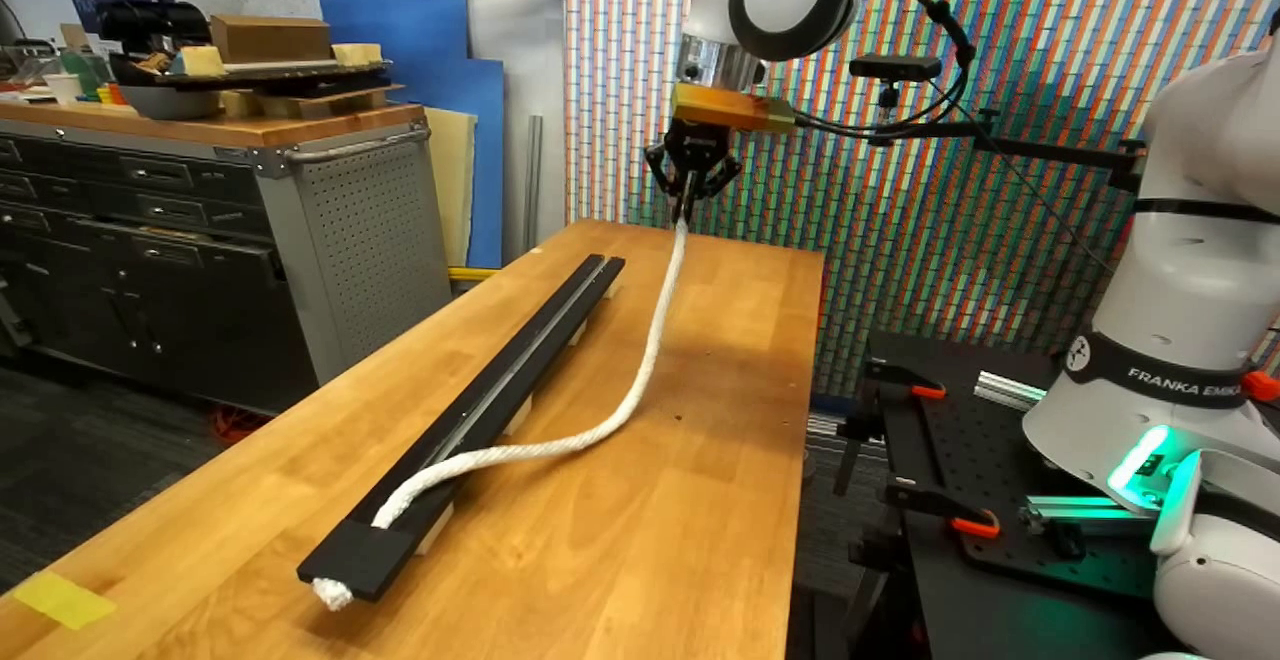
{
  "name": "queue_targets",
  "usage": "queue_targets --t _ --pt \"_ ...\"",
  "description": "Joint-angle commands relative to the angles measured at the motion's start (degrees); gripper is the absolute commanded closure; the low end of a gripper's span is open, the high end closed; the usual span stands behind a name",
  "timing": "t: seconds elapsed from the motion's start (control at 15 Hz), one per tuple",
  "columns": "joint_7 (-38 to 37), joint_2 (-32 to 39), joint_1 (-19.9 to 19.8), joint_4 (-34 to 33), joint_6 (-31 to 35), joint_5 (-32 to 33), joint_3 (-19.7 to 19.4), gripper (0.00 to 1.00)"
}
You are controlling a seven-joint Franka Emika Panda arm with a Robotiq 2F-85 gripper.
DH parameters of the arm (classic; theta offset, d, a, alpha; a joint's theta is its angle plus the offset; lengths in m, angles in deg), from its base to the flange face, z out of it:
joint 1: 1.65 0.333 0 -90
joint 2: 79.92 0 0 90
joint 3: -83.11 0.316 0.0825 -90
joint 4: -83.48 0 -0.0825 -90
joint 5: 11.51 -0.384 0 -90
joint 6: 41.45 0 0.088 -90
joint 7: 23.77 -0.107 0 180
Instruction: Fit the rope along the center of the black object
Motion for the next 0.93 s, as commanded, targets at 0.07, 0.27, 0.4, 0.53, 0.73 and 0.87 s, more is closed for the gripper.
queue_targets --t 0.07,0.27,0.4,0.53,0.73,0.87 --pt "-0.46 -4.30 -2.80 -3.16 -3.92 2.85 2.95 0.97" --pt "-0.85 -4.83 -3.25 -5.79 -5.04 2.91 4.49 0.97" --pt "-0.92 -4.49 -3.28 -7.83 -5.01 2.59 5.37 0.97" --pt "-1.61 -3.77 -3.37 -9.82 -4.24 2.94 6.02 0.97" --pt "-4.16 -2.24 -3.65 -13.03 -3.63 4.01 6.72 0.97" --pt "-6.01 -0.87 -3.74 -15.43 -3.66 5.06 6.84 0.97"
